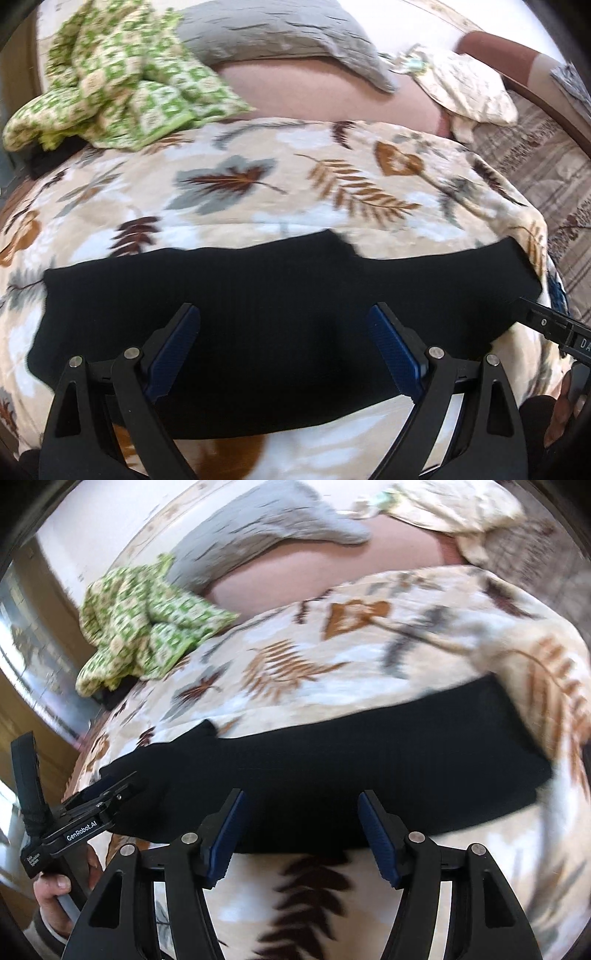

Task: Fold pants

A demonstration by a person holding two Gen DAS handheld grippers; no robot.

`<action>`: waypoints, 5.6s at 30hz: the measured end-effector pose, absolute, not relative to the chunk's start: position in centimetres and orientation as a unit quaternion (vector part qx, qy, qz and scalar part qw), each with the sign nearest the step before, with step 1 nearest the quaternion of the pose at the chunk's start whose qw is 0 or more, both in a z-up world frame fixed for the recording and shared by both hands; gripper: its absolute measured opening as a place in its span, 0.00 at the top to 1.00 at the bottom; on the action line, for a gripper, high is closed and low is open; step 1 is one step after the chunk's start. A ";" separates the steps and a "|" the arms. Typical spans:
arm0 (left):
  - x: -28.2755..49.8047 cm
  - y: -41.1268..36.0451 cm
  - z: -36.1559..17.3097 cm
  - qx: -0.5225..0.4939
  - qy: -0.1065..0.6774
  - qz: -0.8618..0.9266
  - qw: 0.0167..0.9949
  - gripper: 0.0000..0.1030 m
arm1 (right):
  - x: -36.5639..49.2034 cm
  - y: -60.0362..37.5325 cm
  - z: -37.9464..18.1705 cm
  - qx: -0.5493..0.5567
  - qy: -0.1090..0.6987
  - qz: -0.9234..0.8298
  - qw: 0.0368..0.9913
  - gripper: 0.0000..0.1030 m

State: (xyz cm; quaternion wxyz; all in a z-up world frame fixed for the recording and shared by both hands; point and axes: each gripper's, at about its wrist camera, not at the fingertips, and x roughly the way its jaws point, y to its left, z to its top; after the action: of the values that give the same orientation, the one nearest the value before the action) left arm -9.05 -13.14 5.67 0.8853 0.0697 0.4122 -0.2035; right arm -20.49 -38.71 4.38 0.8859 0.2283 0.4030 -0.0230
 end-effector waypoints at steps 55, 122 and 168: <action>-7.3 -41.0 2.1 0.174 0.472 -0.465 0.729 0.15 | -22.2 -52.5 -0.2 0.309 0.374 0.001 0.874 0.85; -7.6 -17.1 1.7 0.082 0.469 -0.246 0.844 0.00 | -18.4 -37.7 3.8 -0.048 0.441 -0.208 0.871 0.35; -7.2 -17.1 1.6 0.076 0.471 -0.255 0.841 0.00 | -19.2 -33.1 2.0 -0.118 0.613 -0.004 0.781 0.22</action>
State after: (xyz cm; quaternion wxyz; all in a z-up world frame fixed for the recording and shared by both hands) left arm -7.16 -17.07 1.60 0.8414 0.0756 0.4706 -0.2547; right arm -19.21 -33.07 1.96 0.7814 -0.1179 0.6128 -0.0036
